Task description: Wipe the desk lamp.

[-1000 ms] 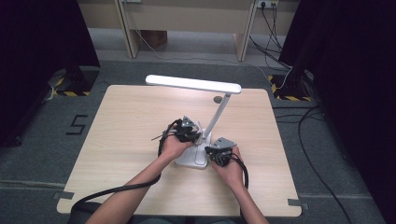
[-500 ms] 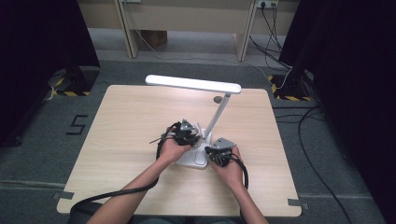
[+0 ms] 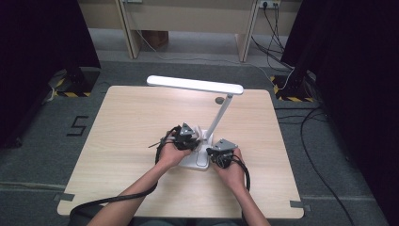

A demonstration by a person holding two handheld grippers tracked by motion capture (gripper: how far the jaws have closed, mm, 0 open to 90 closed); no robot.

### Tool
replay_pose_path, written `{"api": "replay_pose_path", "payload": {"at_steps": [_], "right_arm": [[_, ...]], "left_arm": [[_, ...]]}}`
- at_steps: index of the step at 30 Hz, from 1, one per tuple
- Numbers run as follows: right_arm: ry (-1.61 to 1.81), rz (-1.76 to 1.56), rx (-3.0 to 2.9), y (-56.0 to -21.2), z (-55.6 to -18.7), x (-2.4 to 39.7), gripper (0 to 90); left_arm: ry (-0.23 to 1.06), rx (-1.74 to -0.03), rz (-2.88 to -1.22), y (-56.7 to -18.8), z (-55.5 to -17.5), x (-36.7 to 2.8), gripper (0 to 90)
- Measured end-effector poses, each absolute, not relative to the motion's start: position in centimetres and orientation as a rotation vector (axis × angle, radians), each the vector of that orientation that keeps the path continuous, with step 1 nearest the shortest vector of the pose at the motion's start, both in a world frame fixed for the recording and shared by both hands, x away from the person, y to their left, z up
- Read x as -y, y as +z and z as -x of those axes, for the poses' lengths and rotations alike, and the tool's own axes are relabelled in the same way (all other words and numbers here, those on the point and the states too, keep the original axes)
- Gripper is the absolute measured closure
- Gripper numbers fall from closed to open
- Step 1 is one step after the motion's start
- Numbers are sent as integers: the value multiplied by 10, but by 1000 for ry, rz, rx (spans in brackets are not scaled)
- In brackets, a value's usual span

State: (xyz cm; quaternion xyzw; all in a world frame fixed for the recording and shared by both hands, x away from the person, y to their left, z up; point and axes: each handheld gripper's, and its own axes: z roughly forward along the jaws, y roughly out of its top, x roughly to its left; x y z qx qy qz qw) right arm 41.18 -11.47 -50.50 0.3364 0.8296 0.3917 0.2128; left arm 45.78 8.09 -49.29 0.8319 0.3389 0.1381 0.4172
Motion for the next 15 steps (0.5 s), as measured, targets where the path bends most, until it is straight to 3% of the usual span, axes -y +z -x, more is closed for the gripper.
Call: {"api": "replay_pose_path", "payload": {"at_steps": [15], "right_arm": [[1089,-938,-2301,-505,-412,115,900]], "left_arm": [[328,-823,-2097,-494,-443,-87,831]]}}
